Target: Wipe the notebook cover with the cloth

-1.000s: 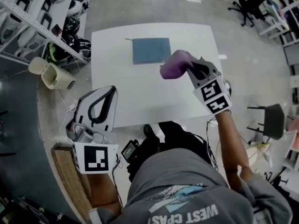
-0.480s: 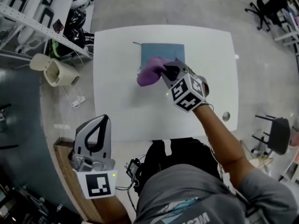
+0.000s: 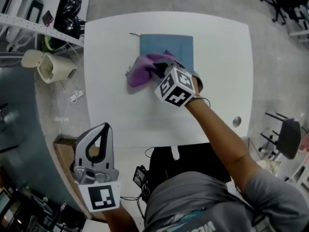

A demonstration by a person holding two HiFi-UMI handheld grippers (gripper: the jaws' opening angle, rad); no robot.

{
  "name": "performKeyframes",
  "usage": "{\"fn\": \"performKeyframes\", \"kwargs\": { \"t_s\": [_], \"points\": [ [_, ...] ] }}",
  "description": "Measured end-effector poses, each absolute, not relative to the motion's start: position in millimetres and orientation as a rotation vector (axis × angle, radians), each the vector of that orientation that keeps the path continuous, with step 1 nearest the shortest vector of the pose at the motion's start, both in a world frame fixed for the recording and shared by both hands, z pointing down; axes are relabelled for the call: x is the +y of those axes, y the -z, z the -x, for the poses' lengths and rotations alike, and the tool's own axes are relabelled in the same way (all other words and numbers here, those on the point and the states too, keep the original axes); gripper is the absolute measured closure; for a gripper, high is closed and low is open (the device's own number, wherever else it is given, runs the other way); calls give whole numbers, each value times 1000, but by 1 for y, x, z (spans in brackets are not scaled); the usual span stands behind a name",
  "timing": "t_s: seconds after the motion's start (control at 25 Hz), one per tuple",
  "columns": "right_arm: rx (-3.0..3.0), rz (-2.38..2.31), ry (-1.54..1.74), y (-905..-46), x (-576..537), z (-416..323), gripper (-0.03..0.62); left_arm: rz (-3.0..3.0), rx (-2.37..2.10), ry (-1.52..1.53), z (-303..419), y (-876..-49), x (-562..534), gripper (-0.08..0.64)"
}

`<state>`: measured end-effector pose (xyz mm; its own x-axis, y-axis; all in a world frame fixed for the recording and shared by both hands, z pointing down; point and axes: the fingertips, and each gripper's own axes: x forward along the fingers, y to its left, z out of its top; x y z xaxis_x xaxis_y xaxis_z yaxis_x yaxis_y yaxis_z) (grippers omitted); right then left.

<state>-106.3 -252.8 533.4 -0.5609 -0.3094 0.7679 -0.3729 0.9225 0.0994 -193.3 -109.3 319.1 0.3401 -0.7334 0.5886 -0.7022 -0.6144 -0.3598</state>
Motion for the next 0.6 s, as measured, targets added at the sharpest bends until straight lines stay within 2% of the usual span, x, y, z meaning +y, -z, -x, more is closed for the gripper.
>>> {"fn": "performKeyframes", "kwargs": {
  "t_s": [0.36, 0.48, 0.6],
  "points": [
    [-2045, -750, -274, -544, -263, -51, 517, 2599, 1261, 1120, 161, -333, -132, 560],
    [-2037, -730, -230, -540, -268, -50, 517, 2604, 1249, 1116, 156, -333, -134, 560],
    [-2071, -664, -181, -538, -271, -14, 517, 2600, 1263, 1122, 158, -333, -131, 560]
  ]
}}
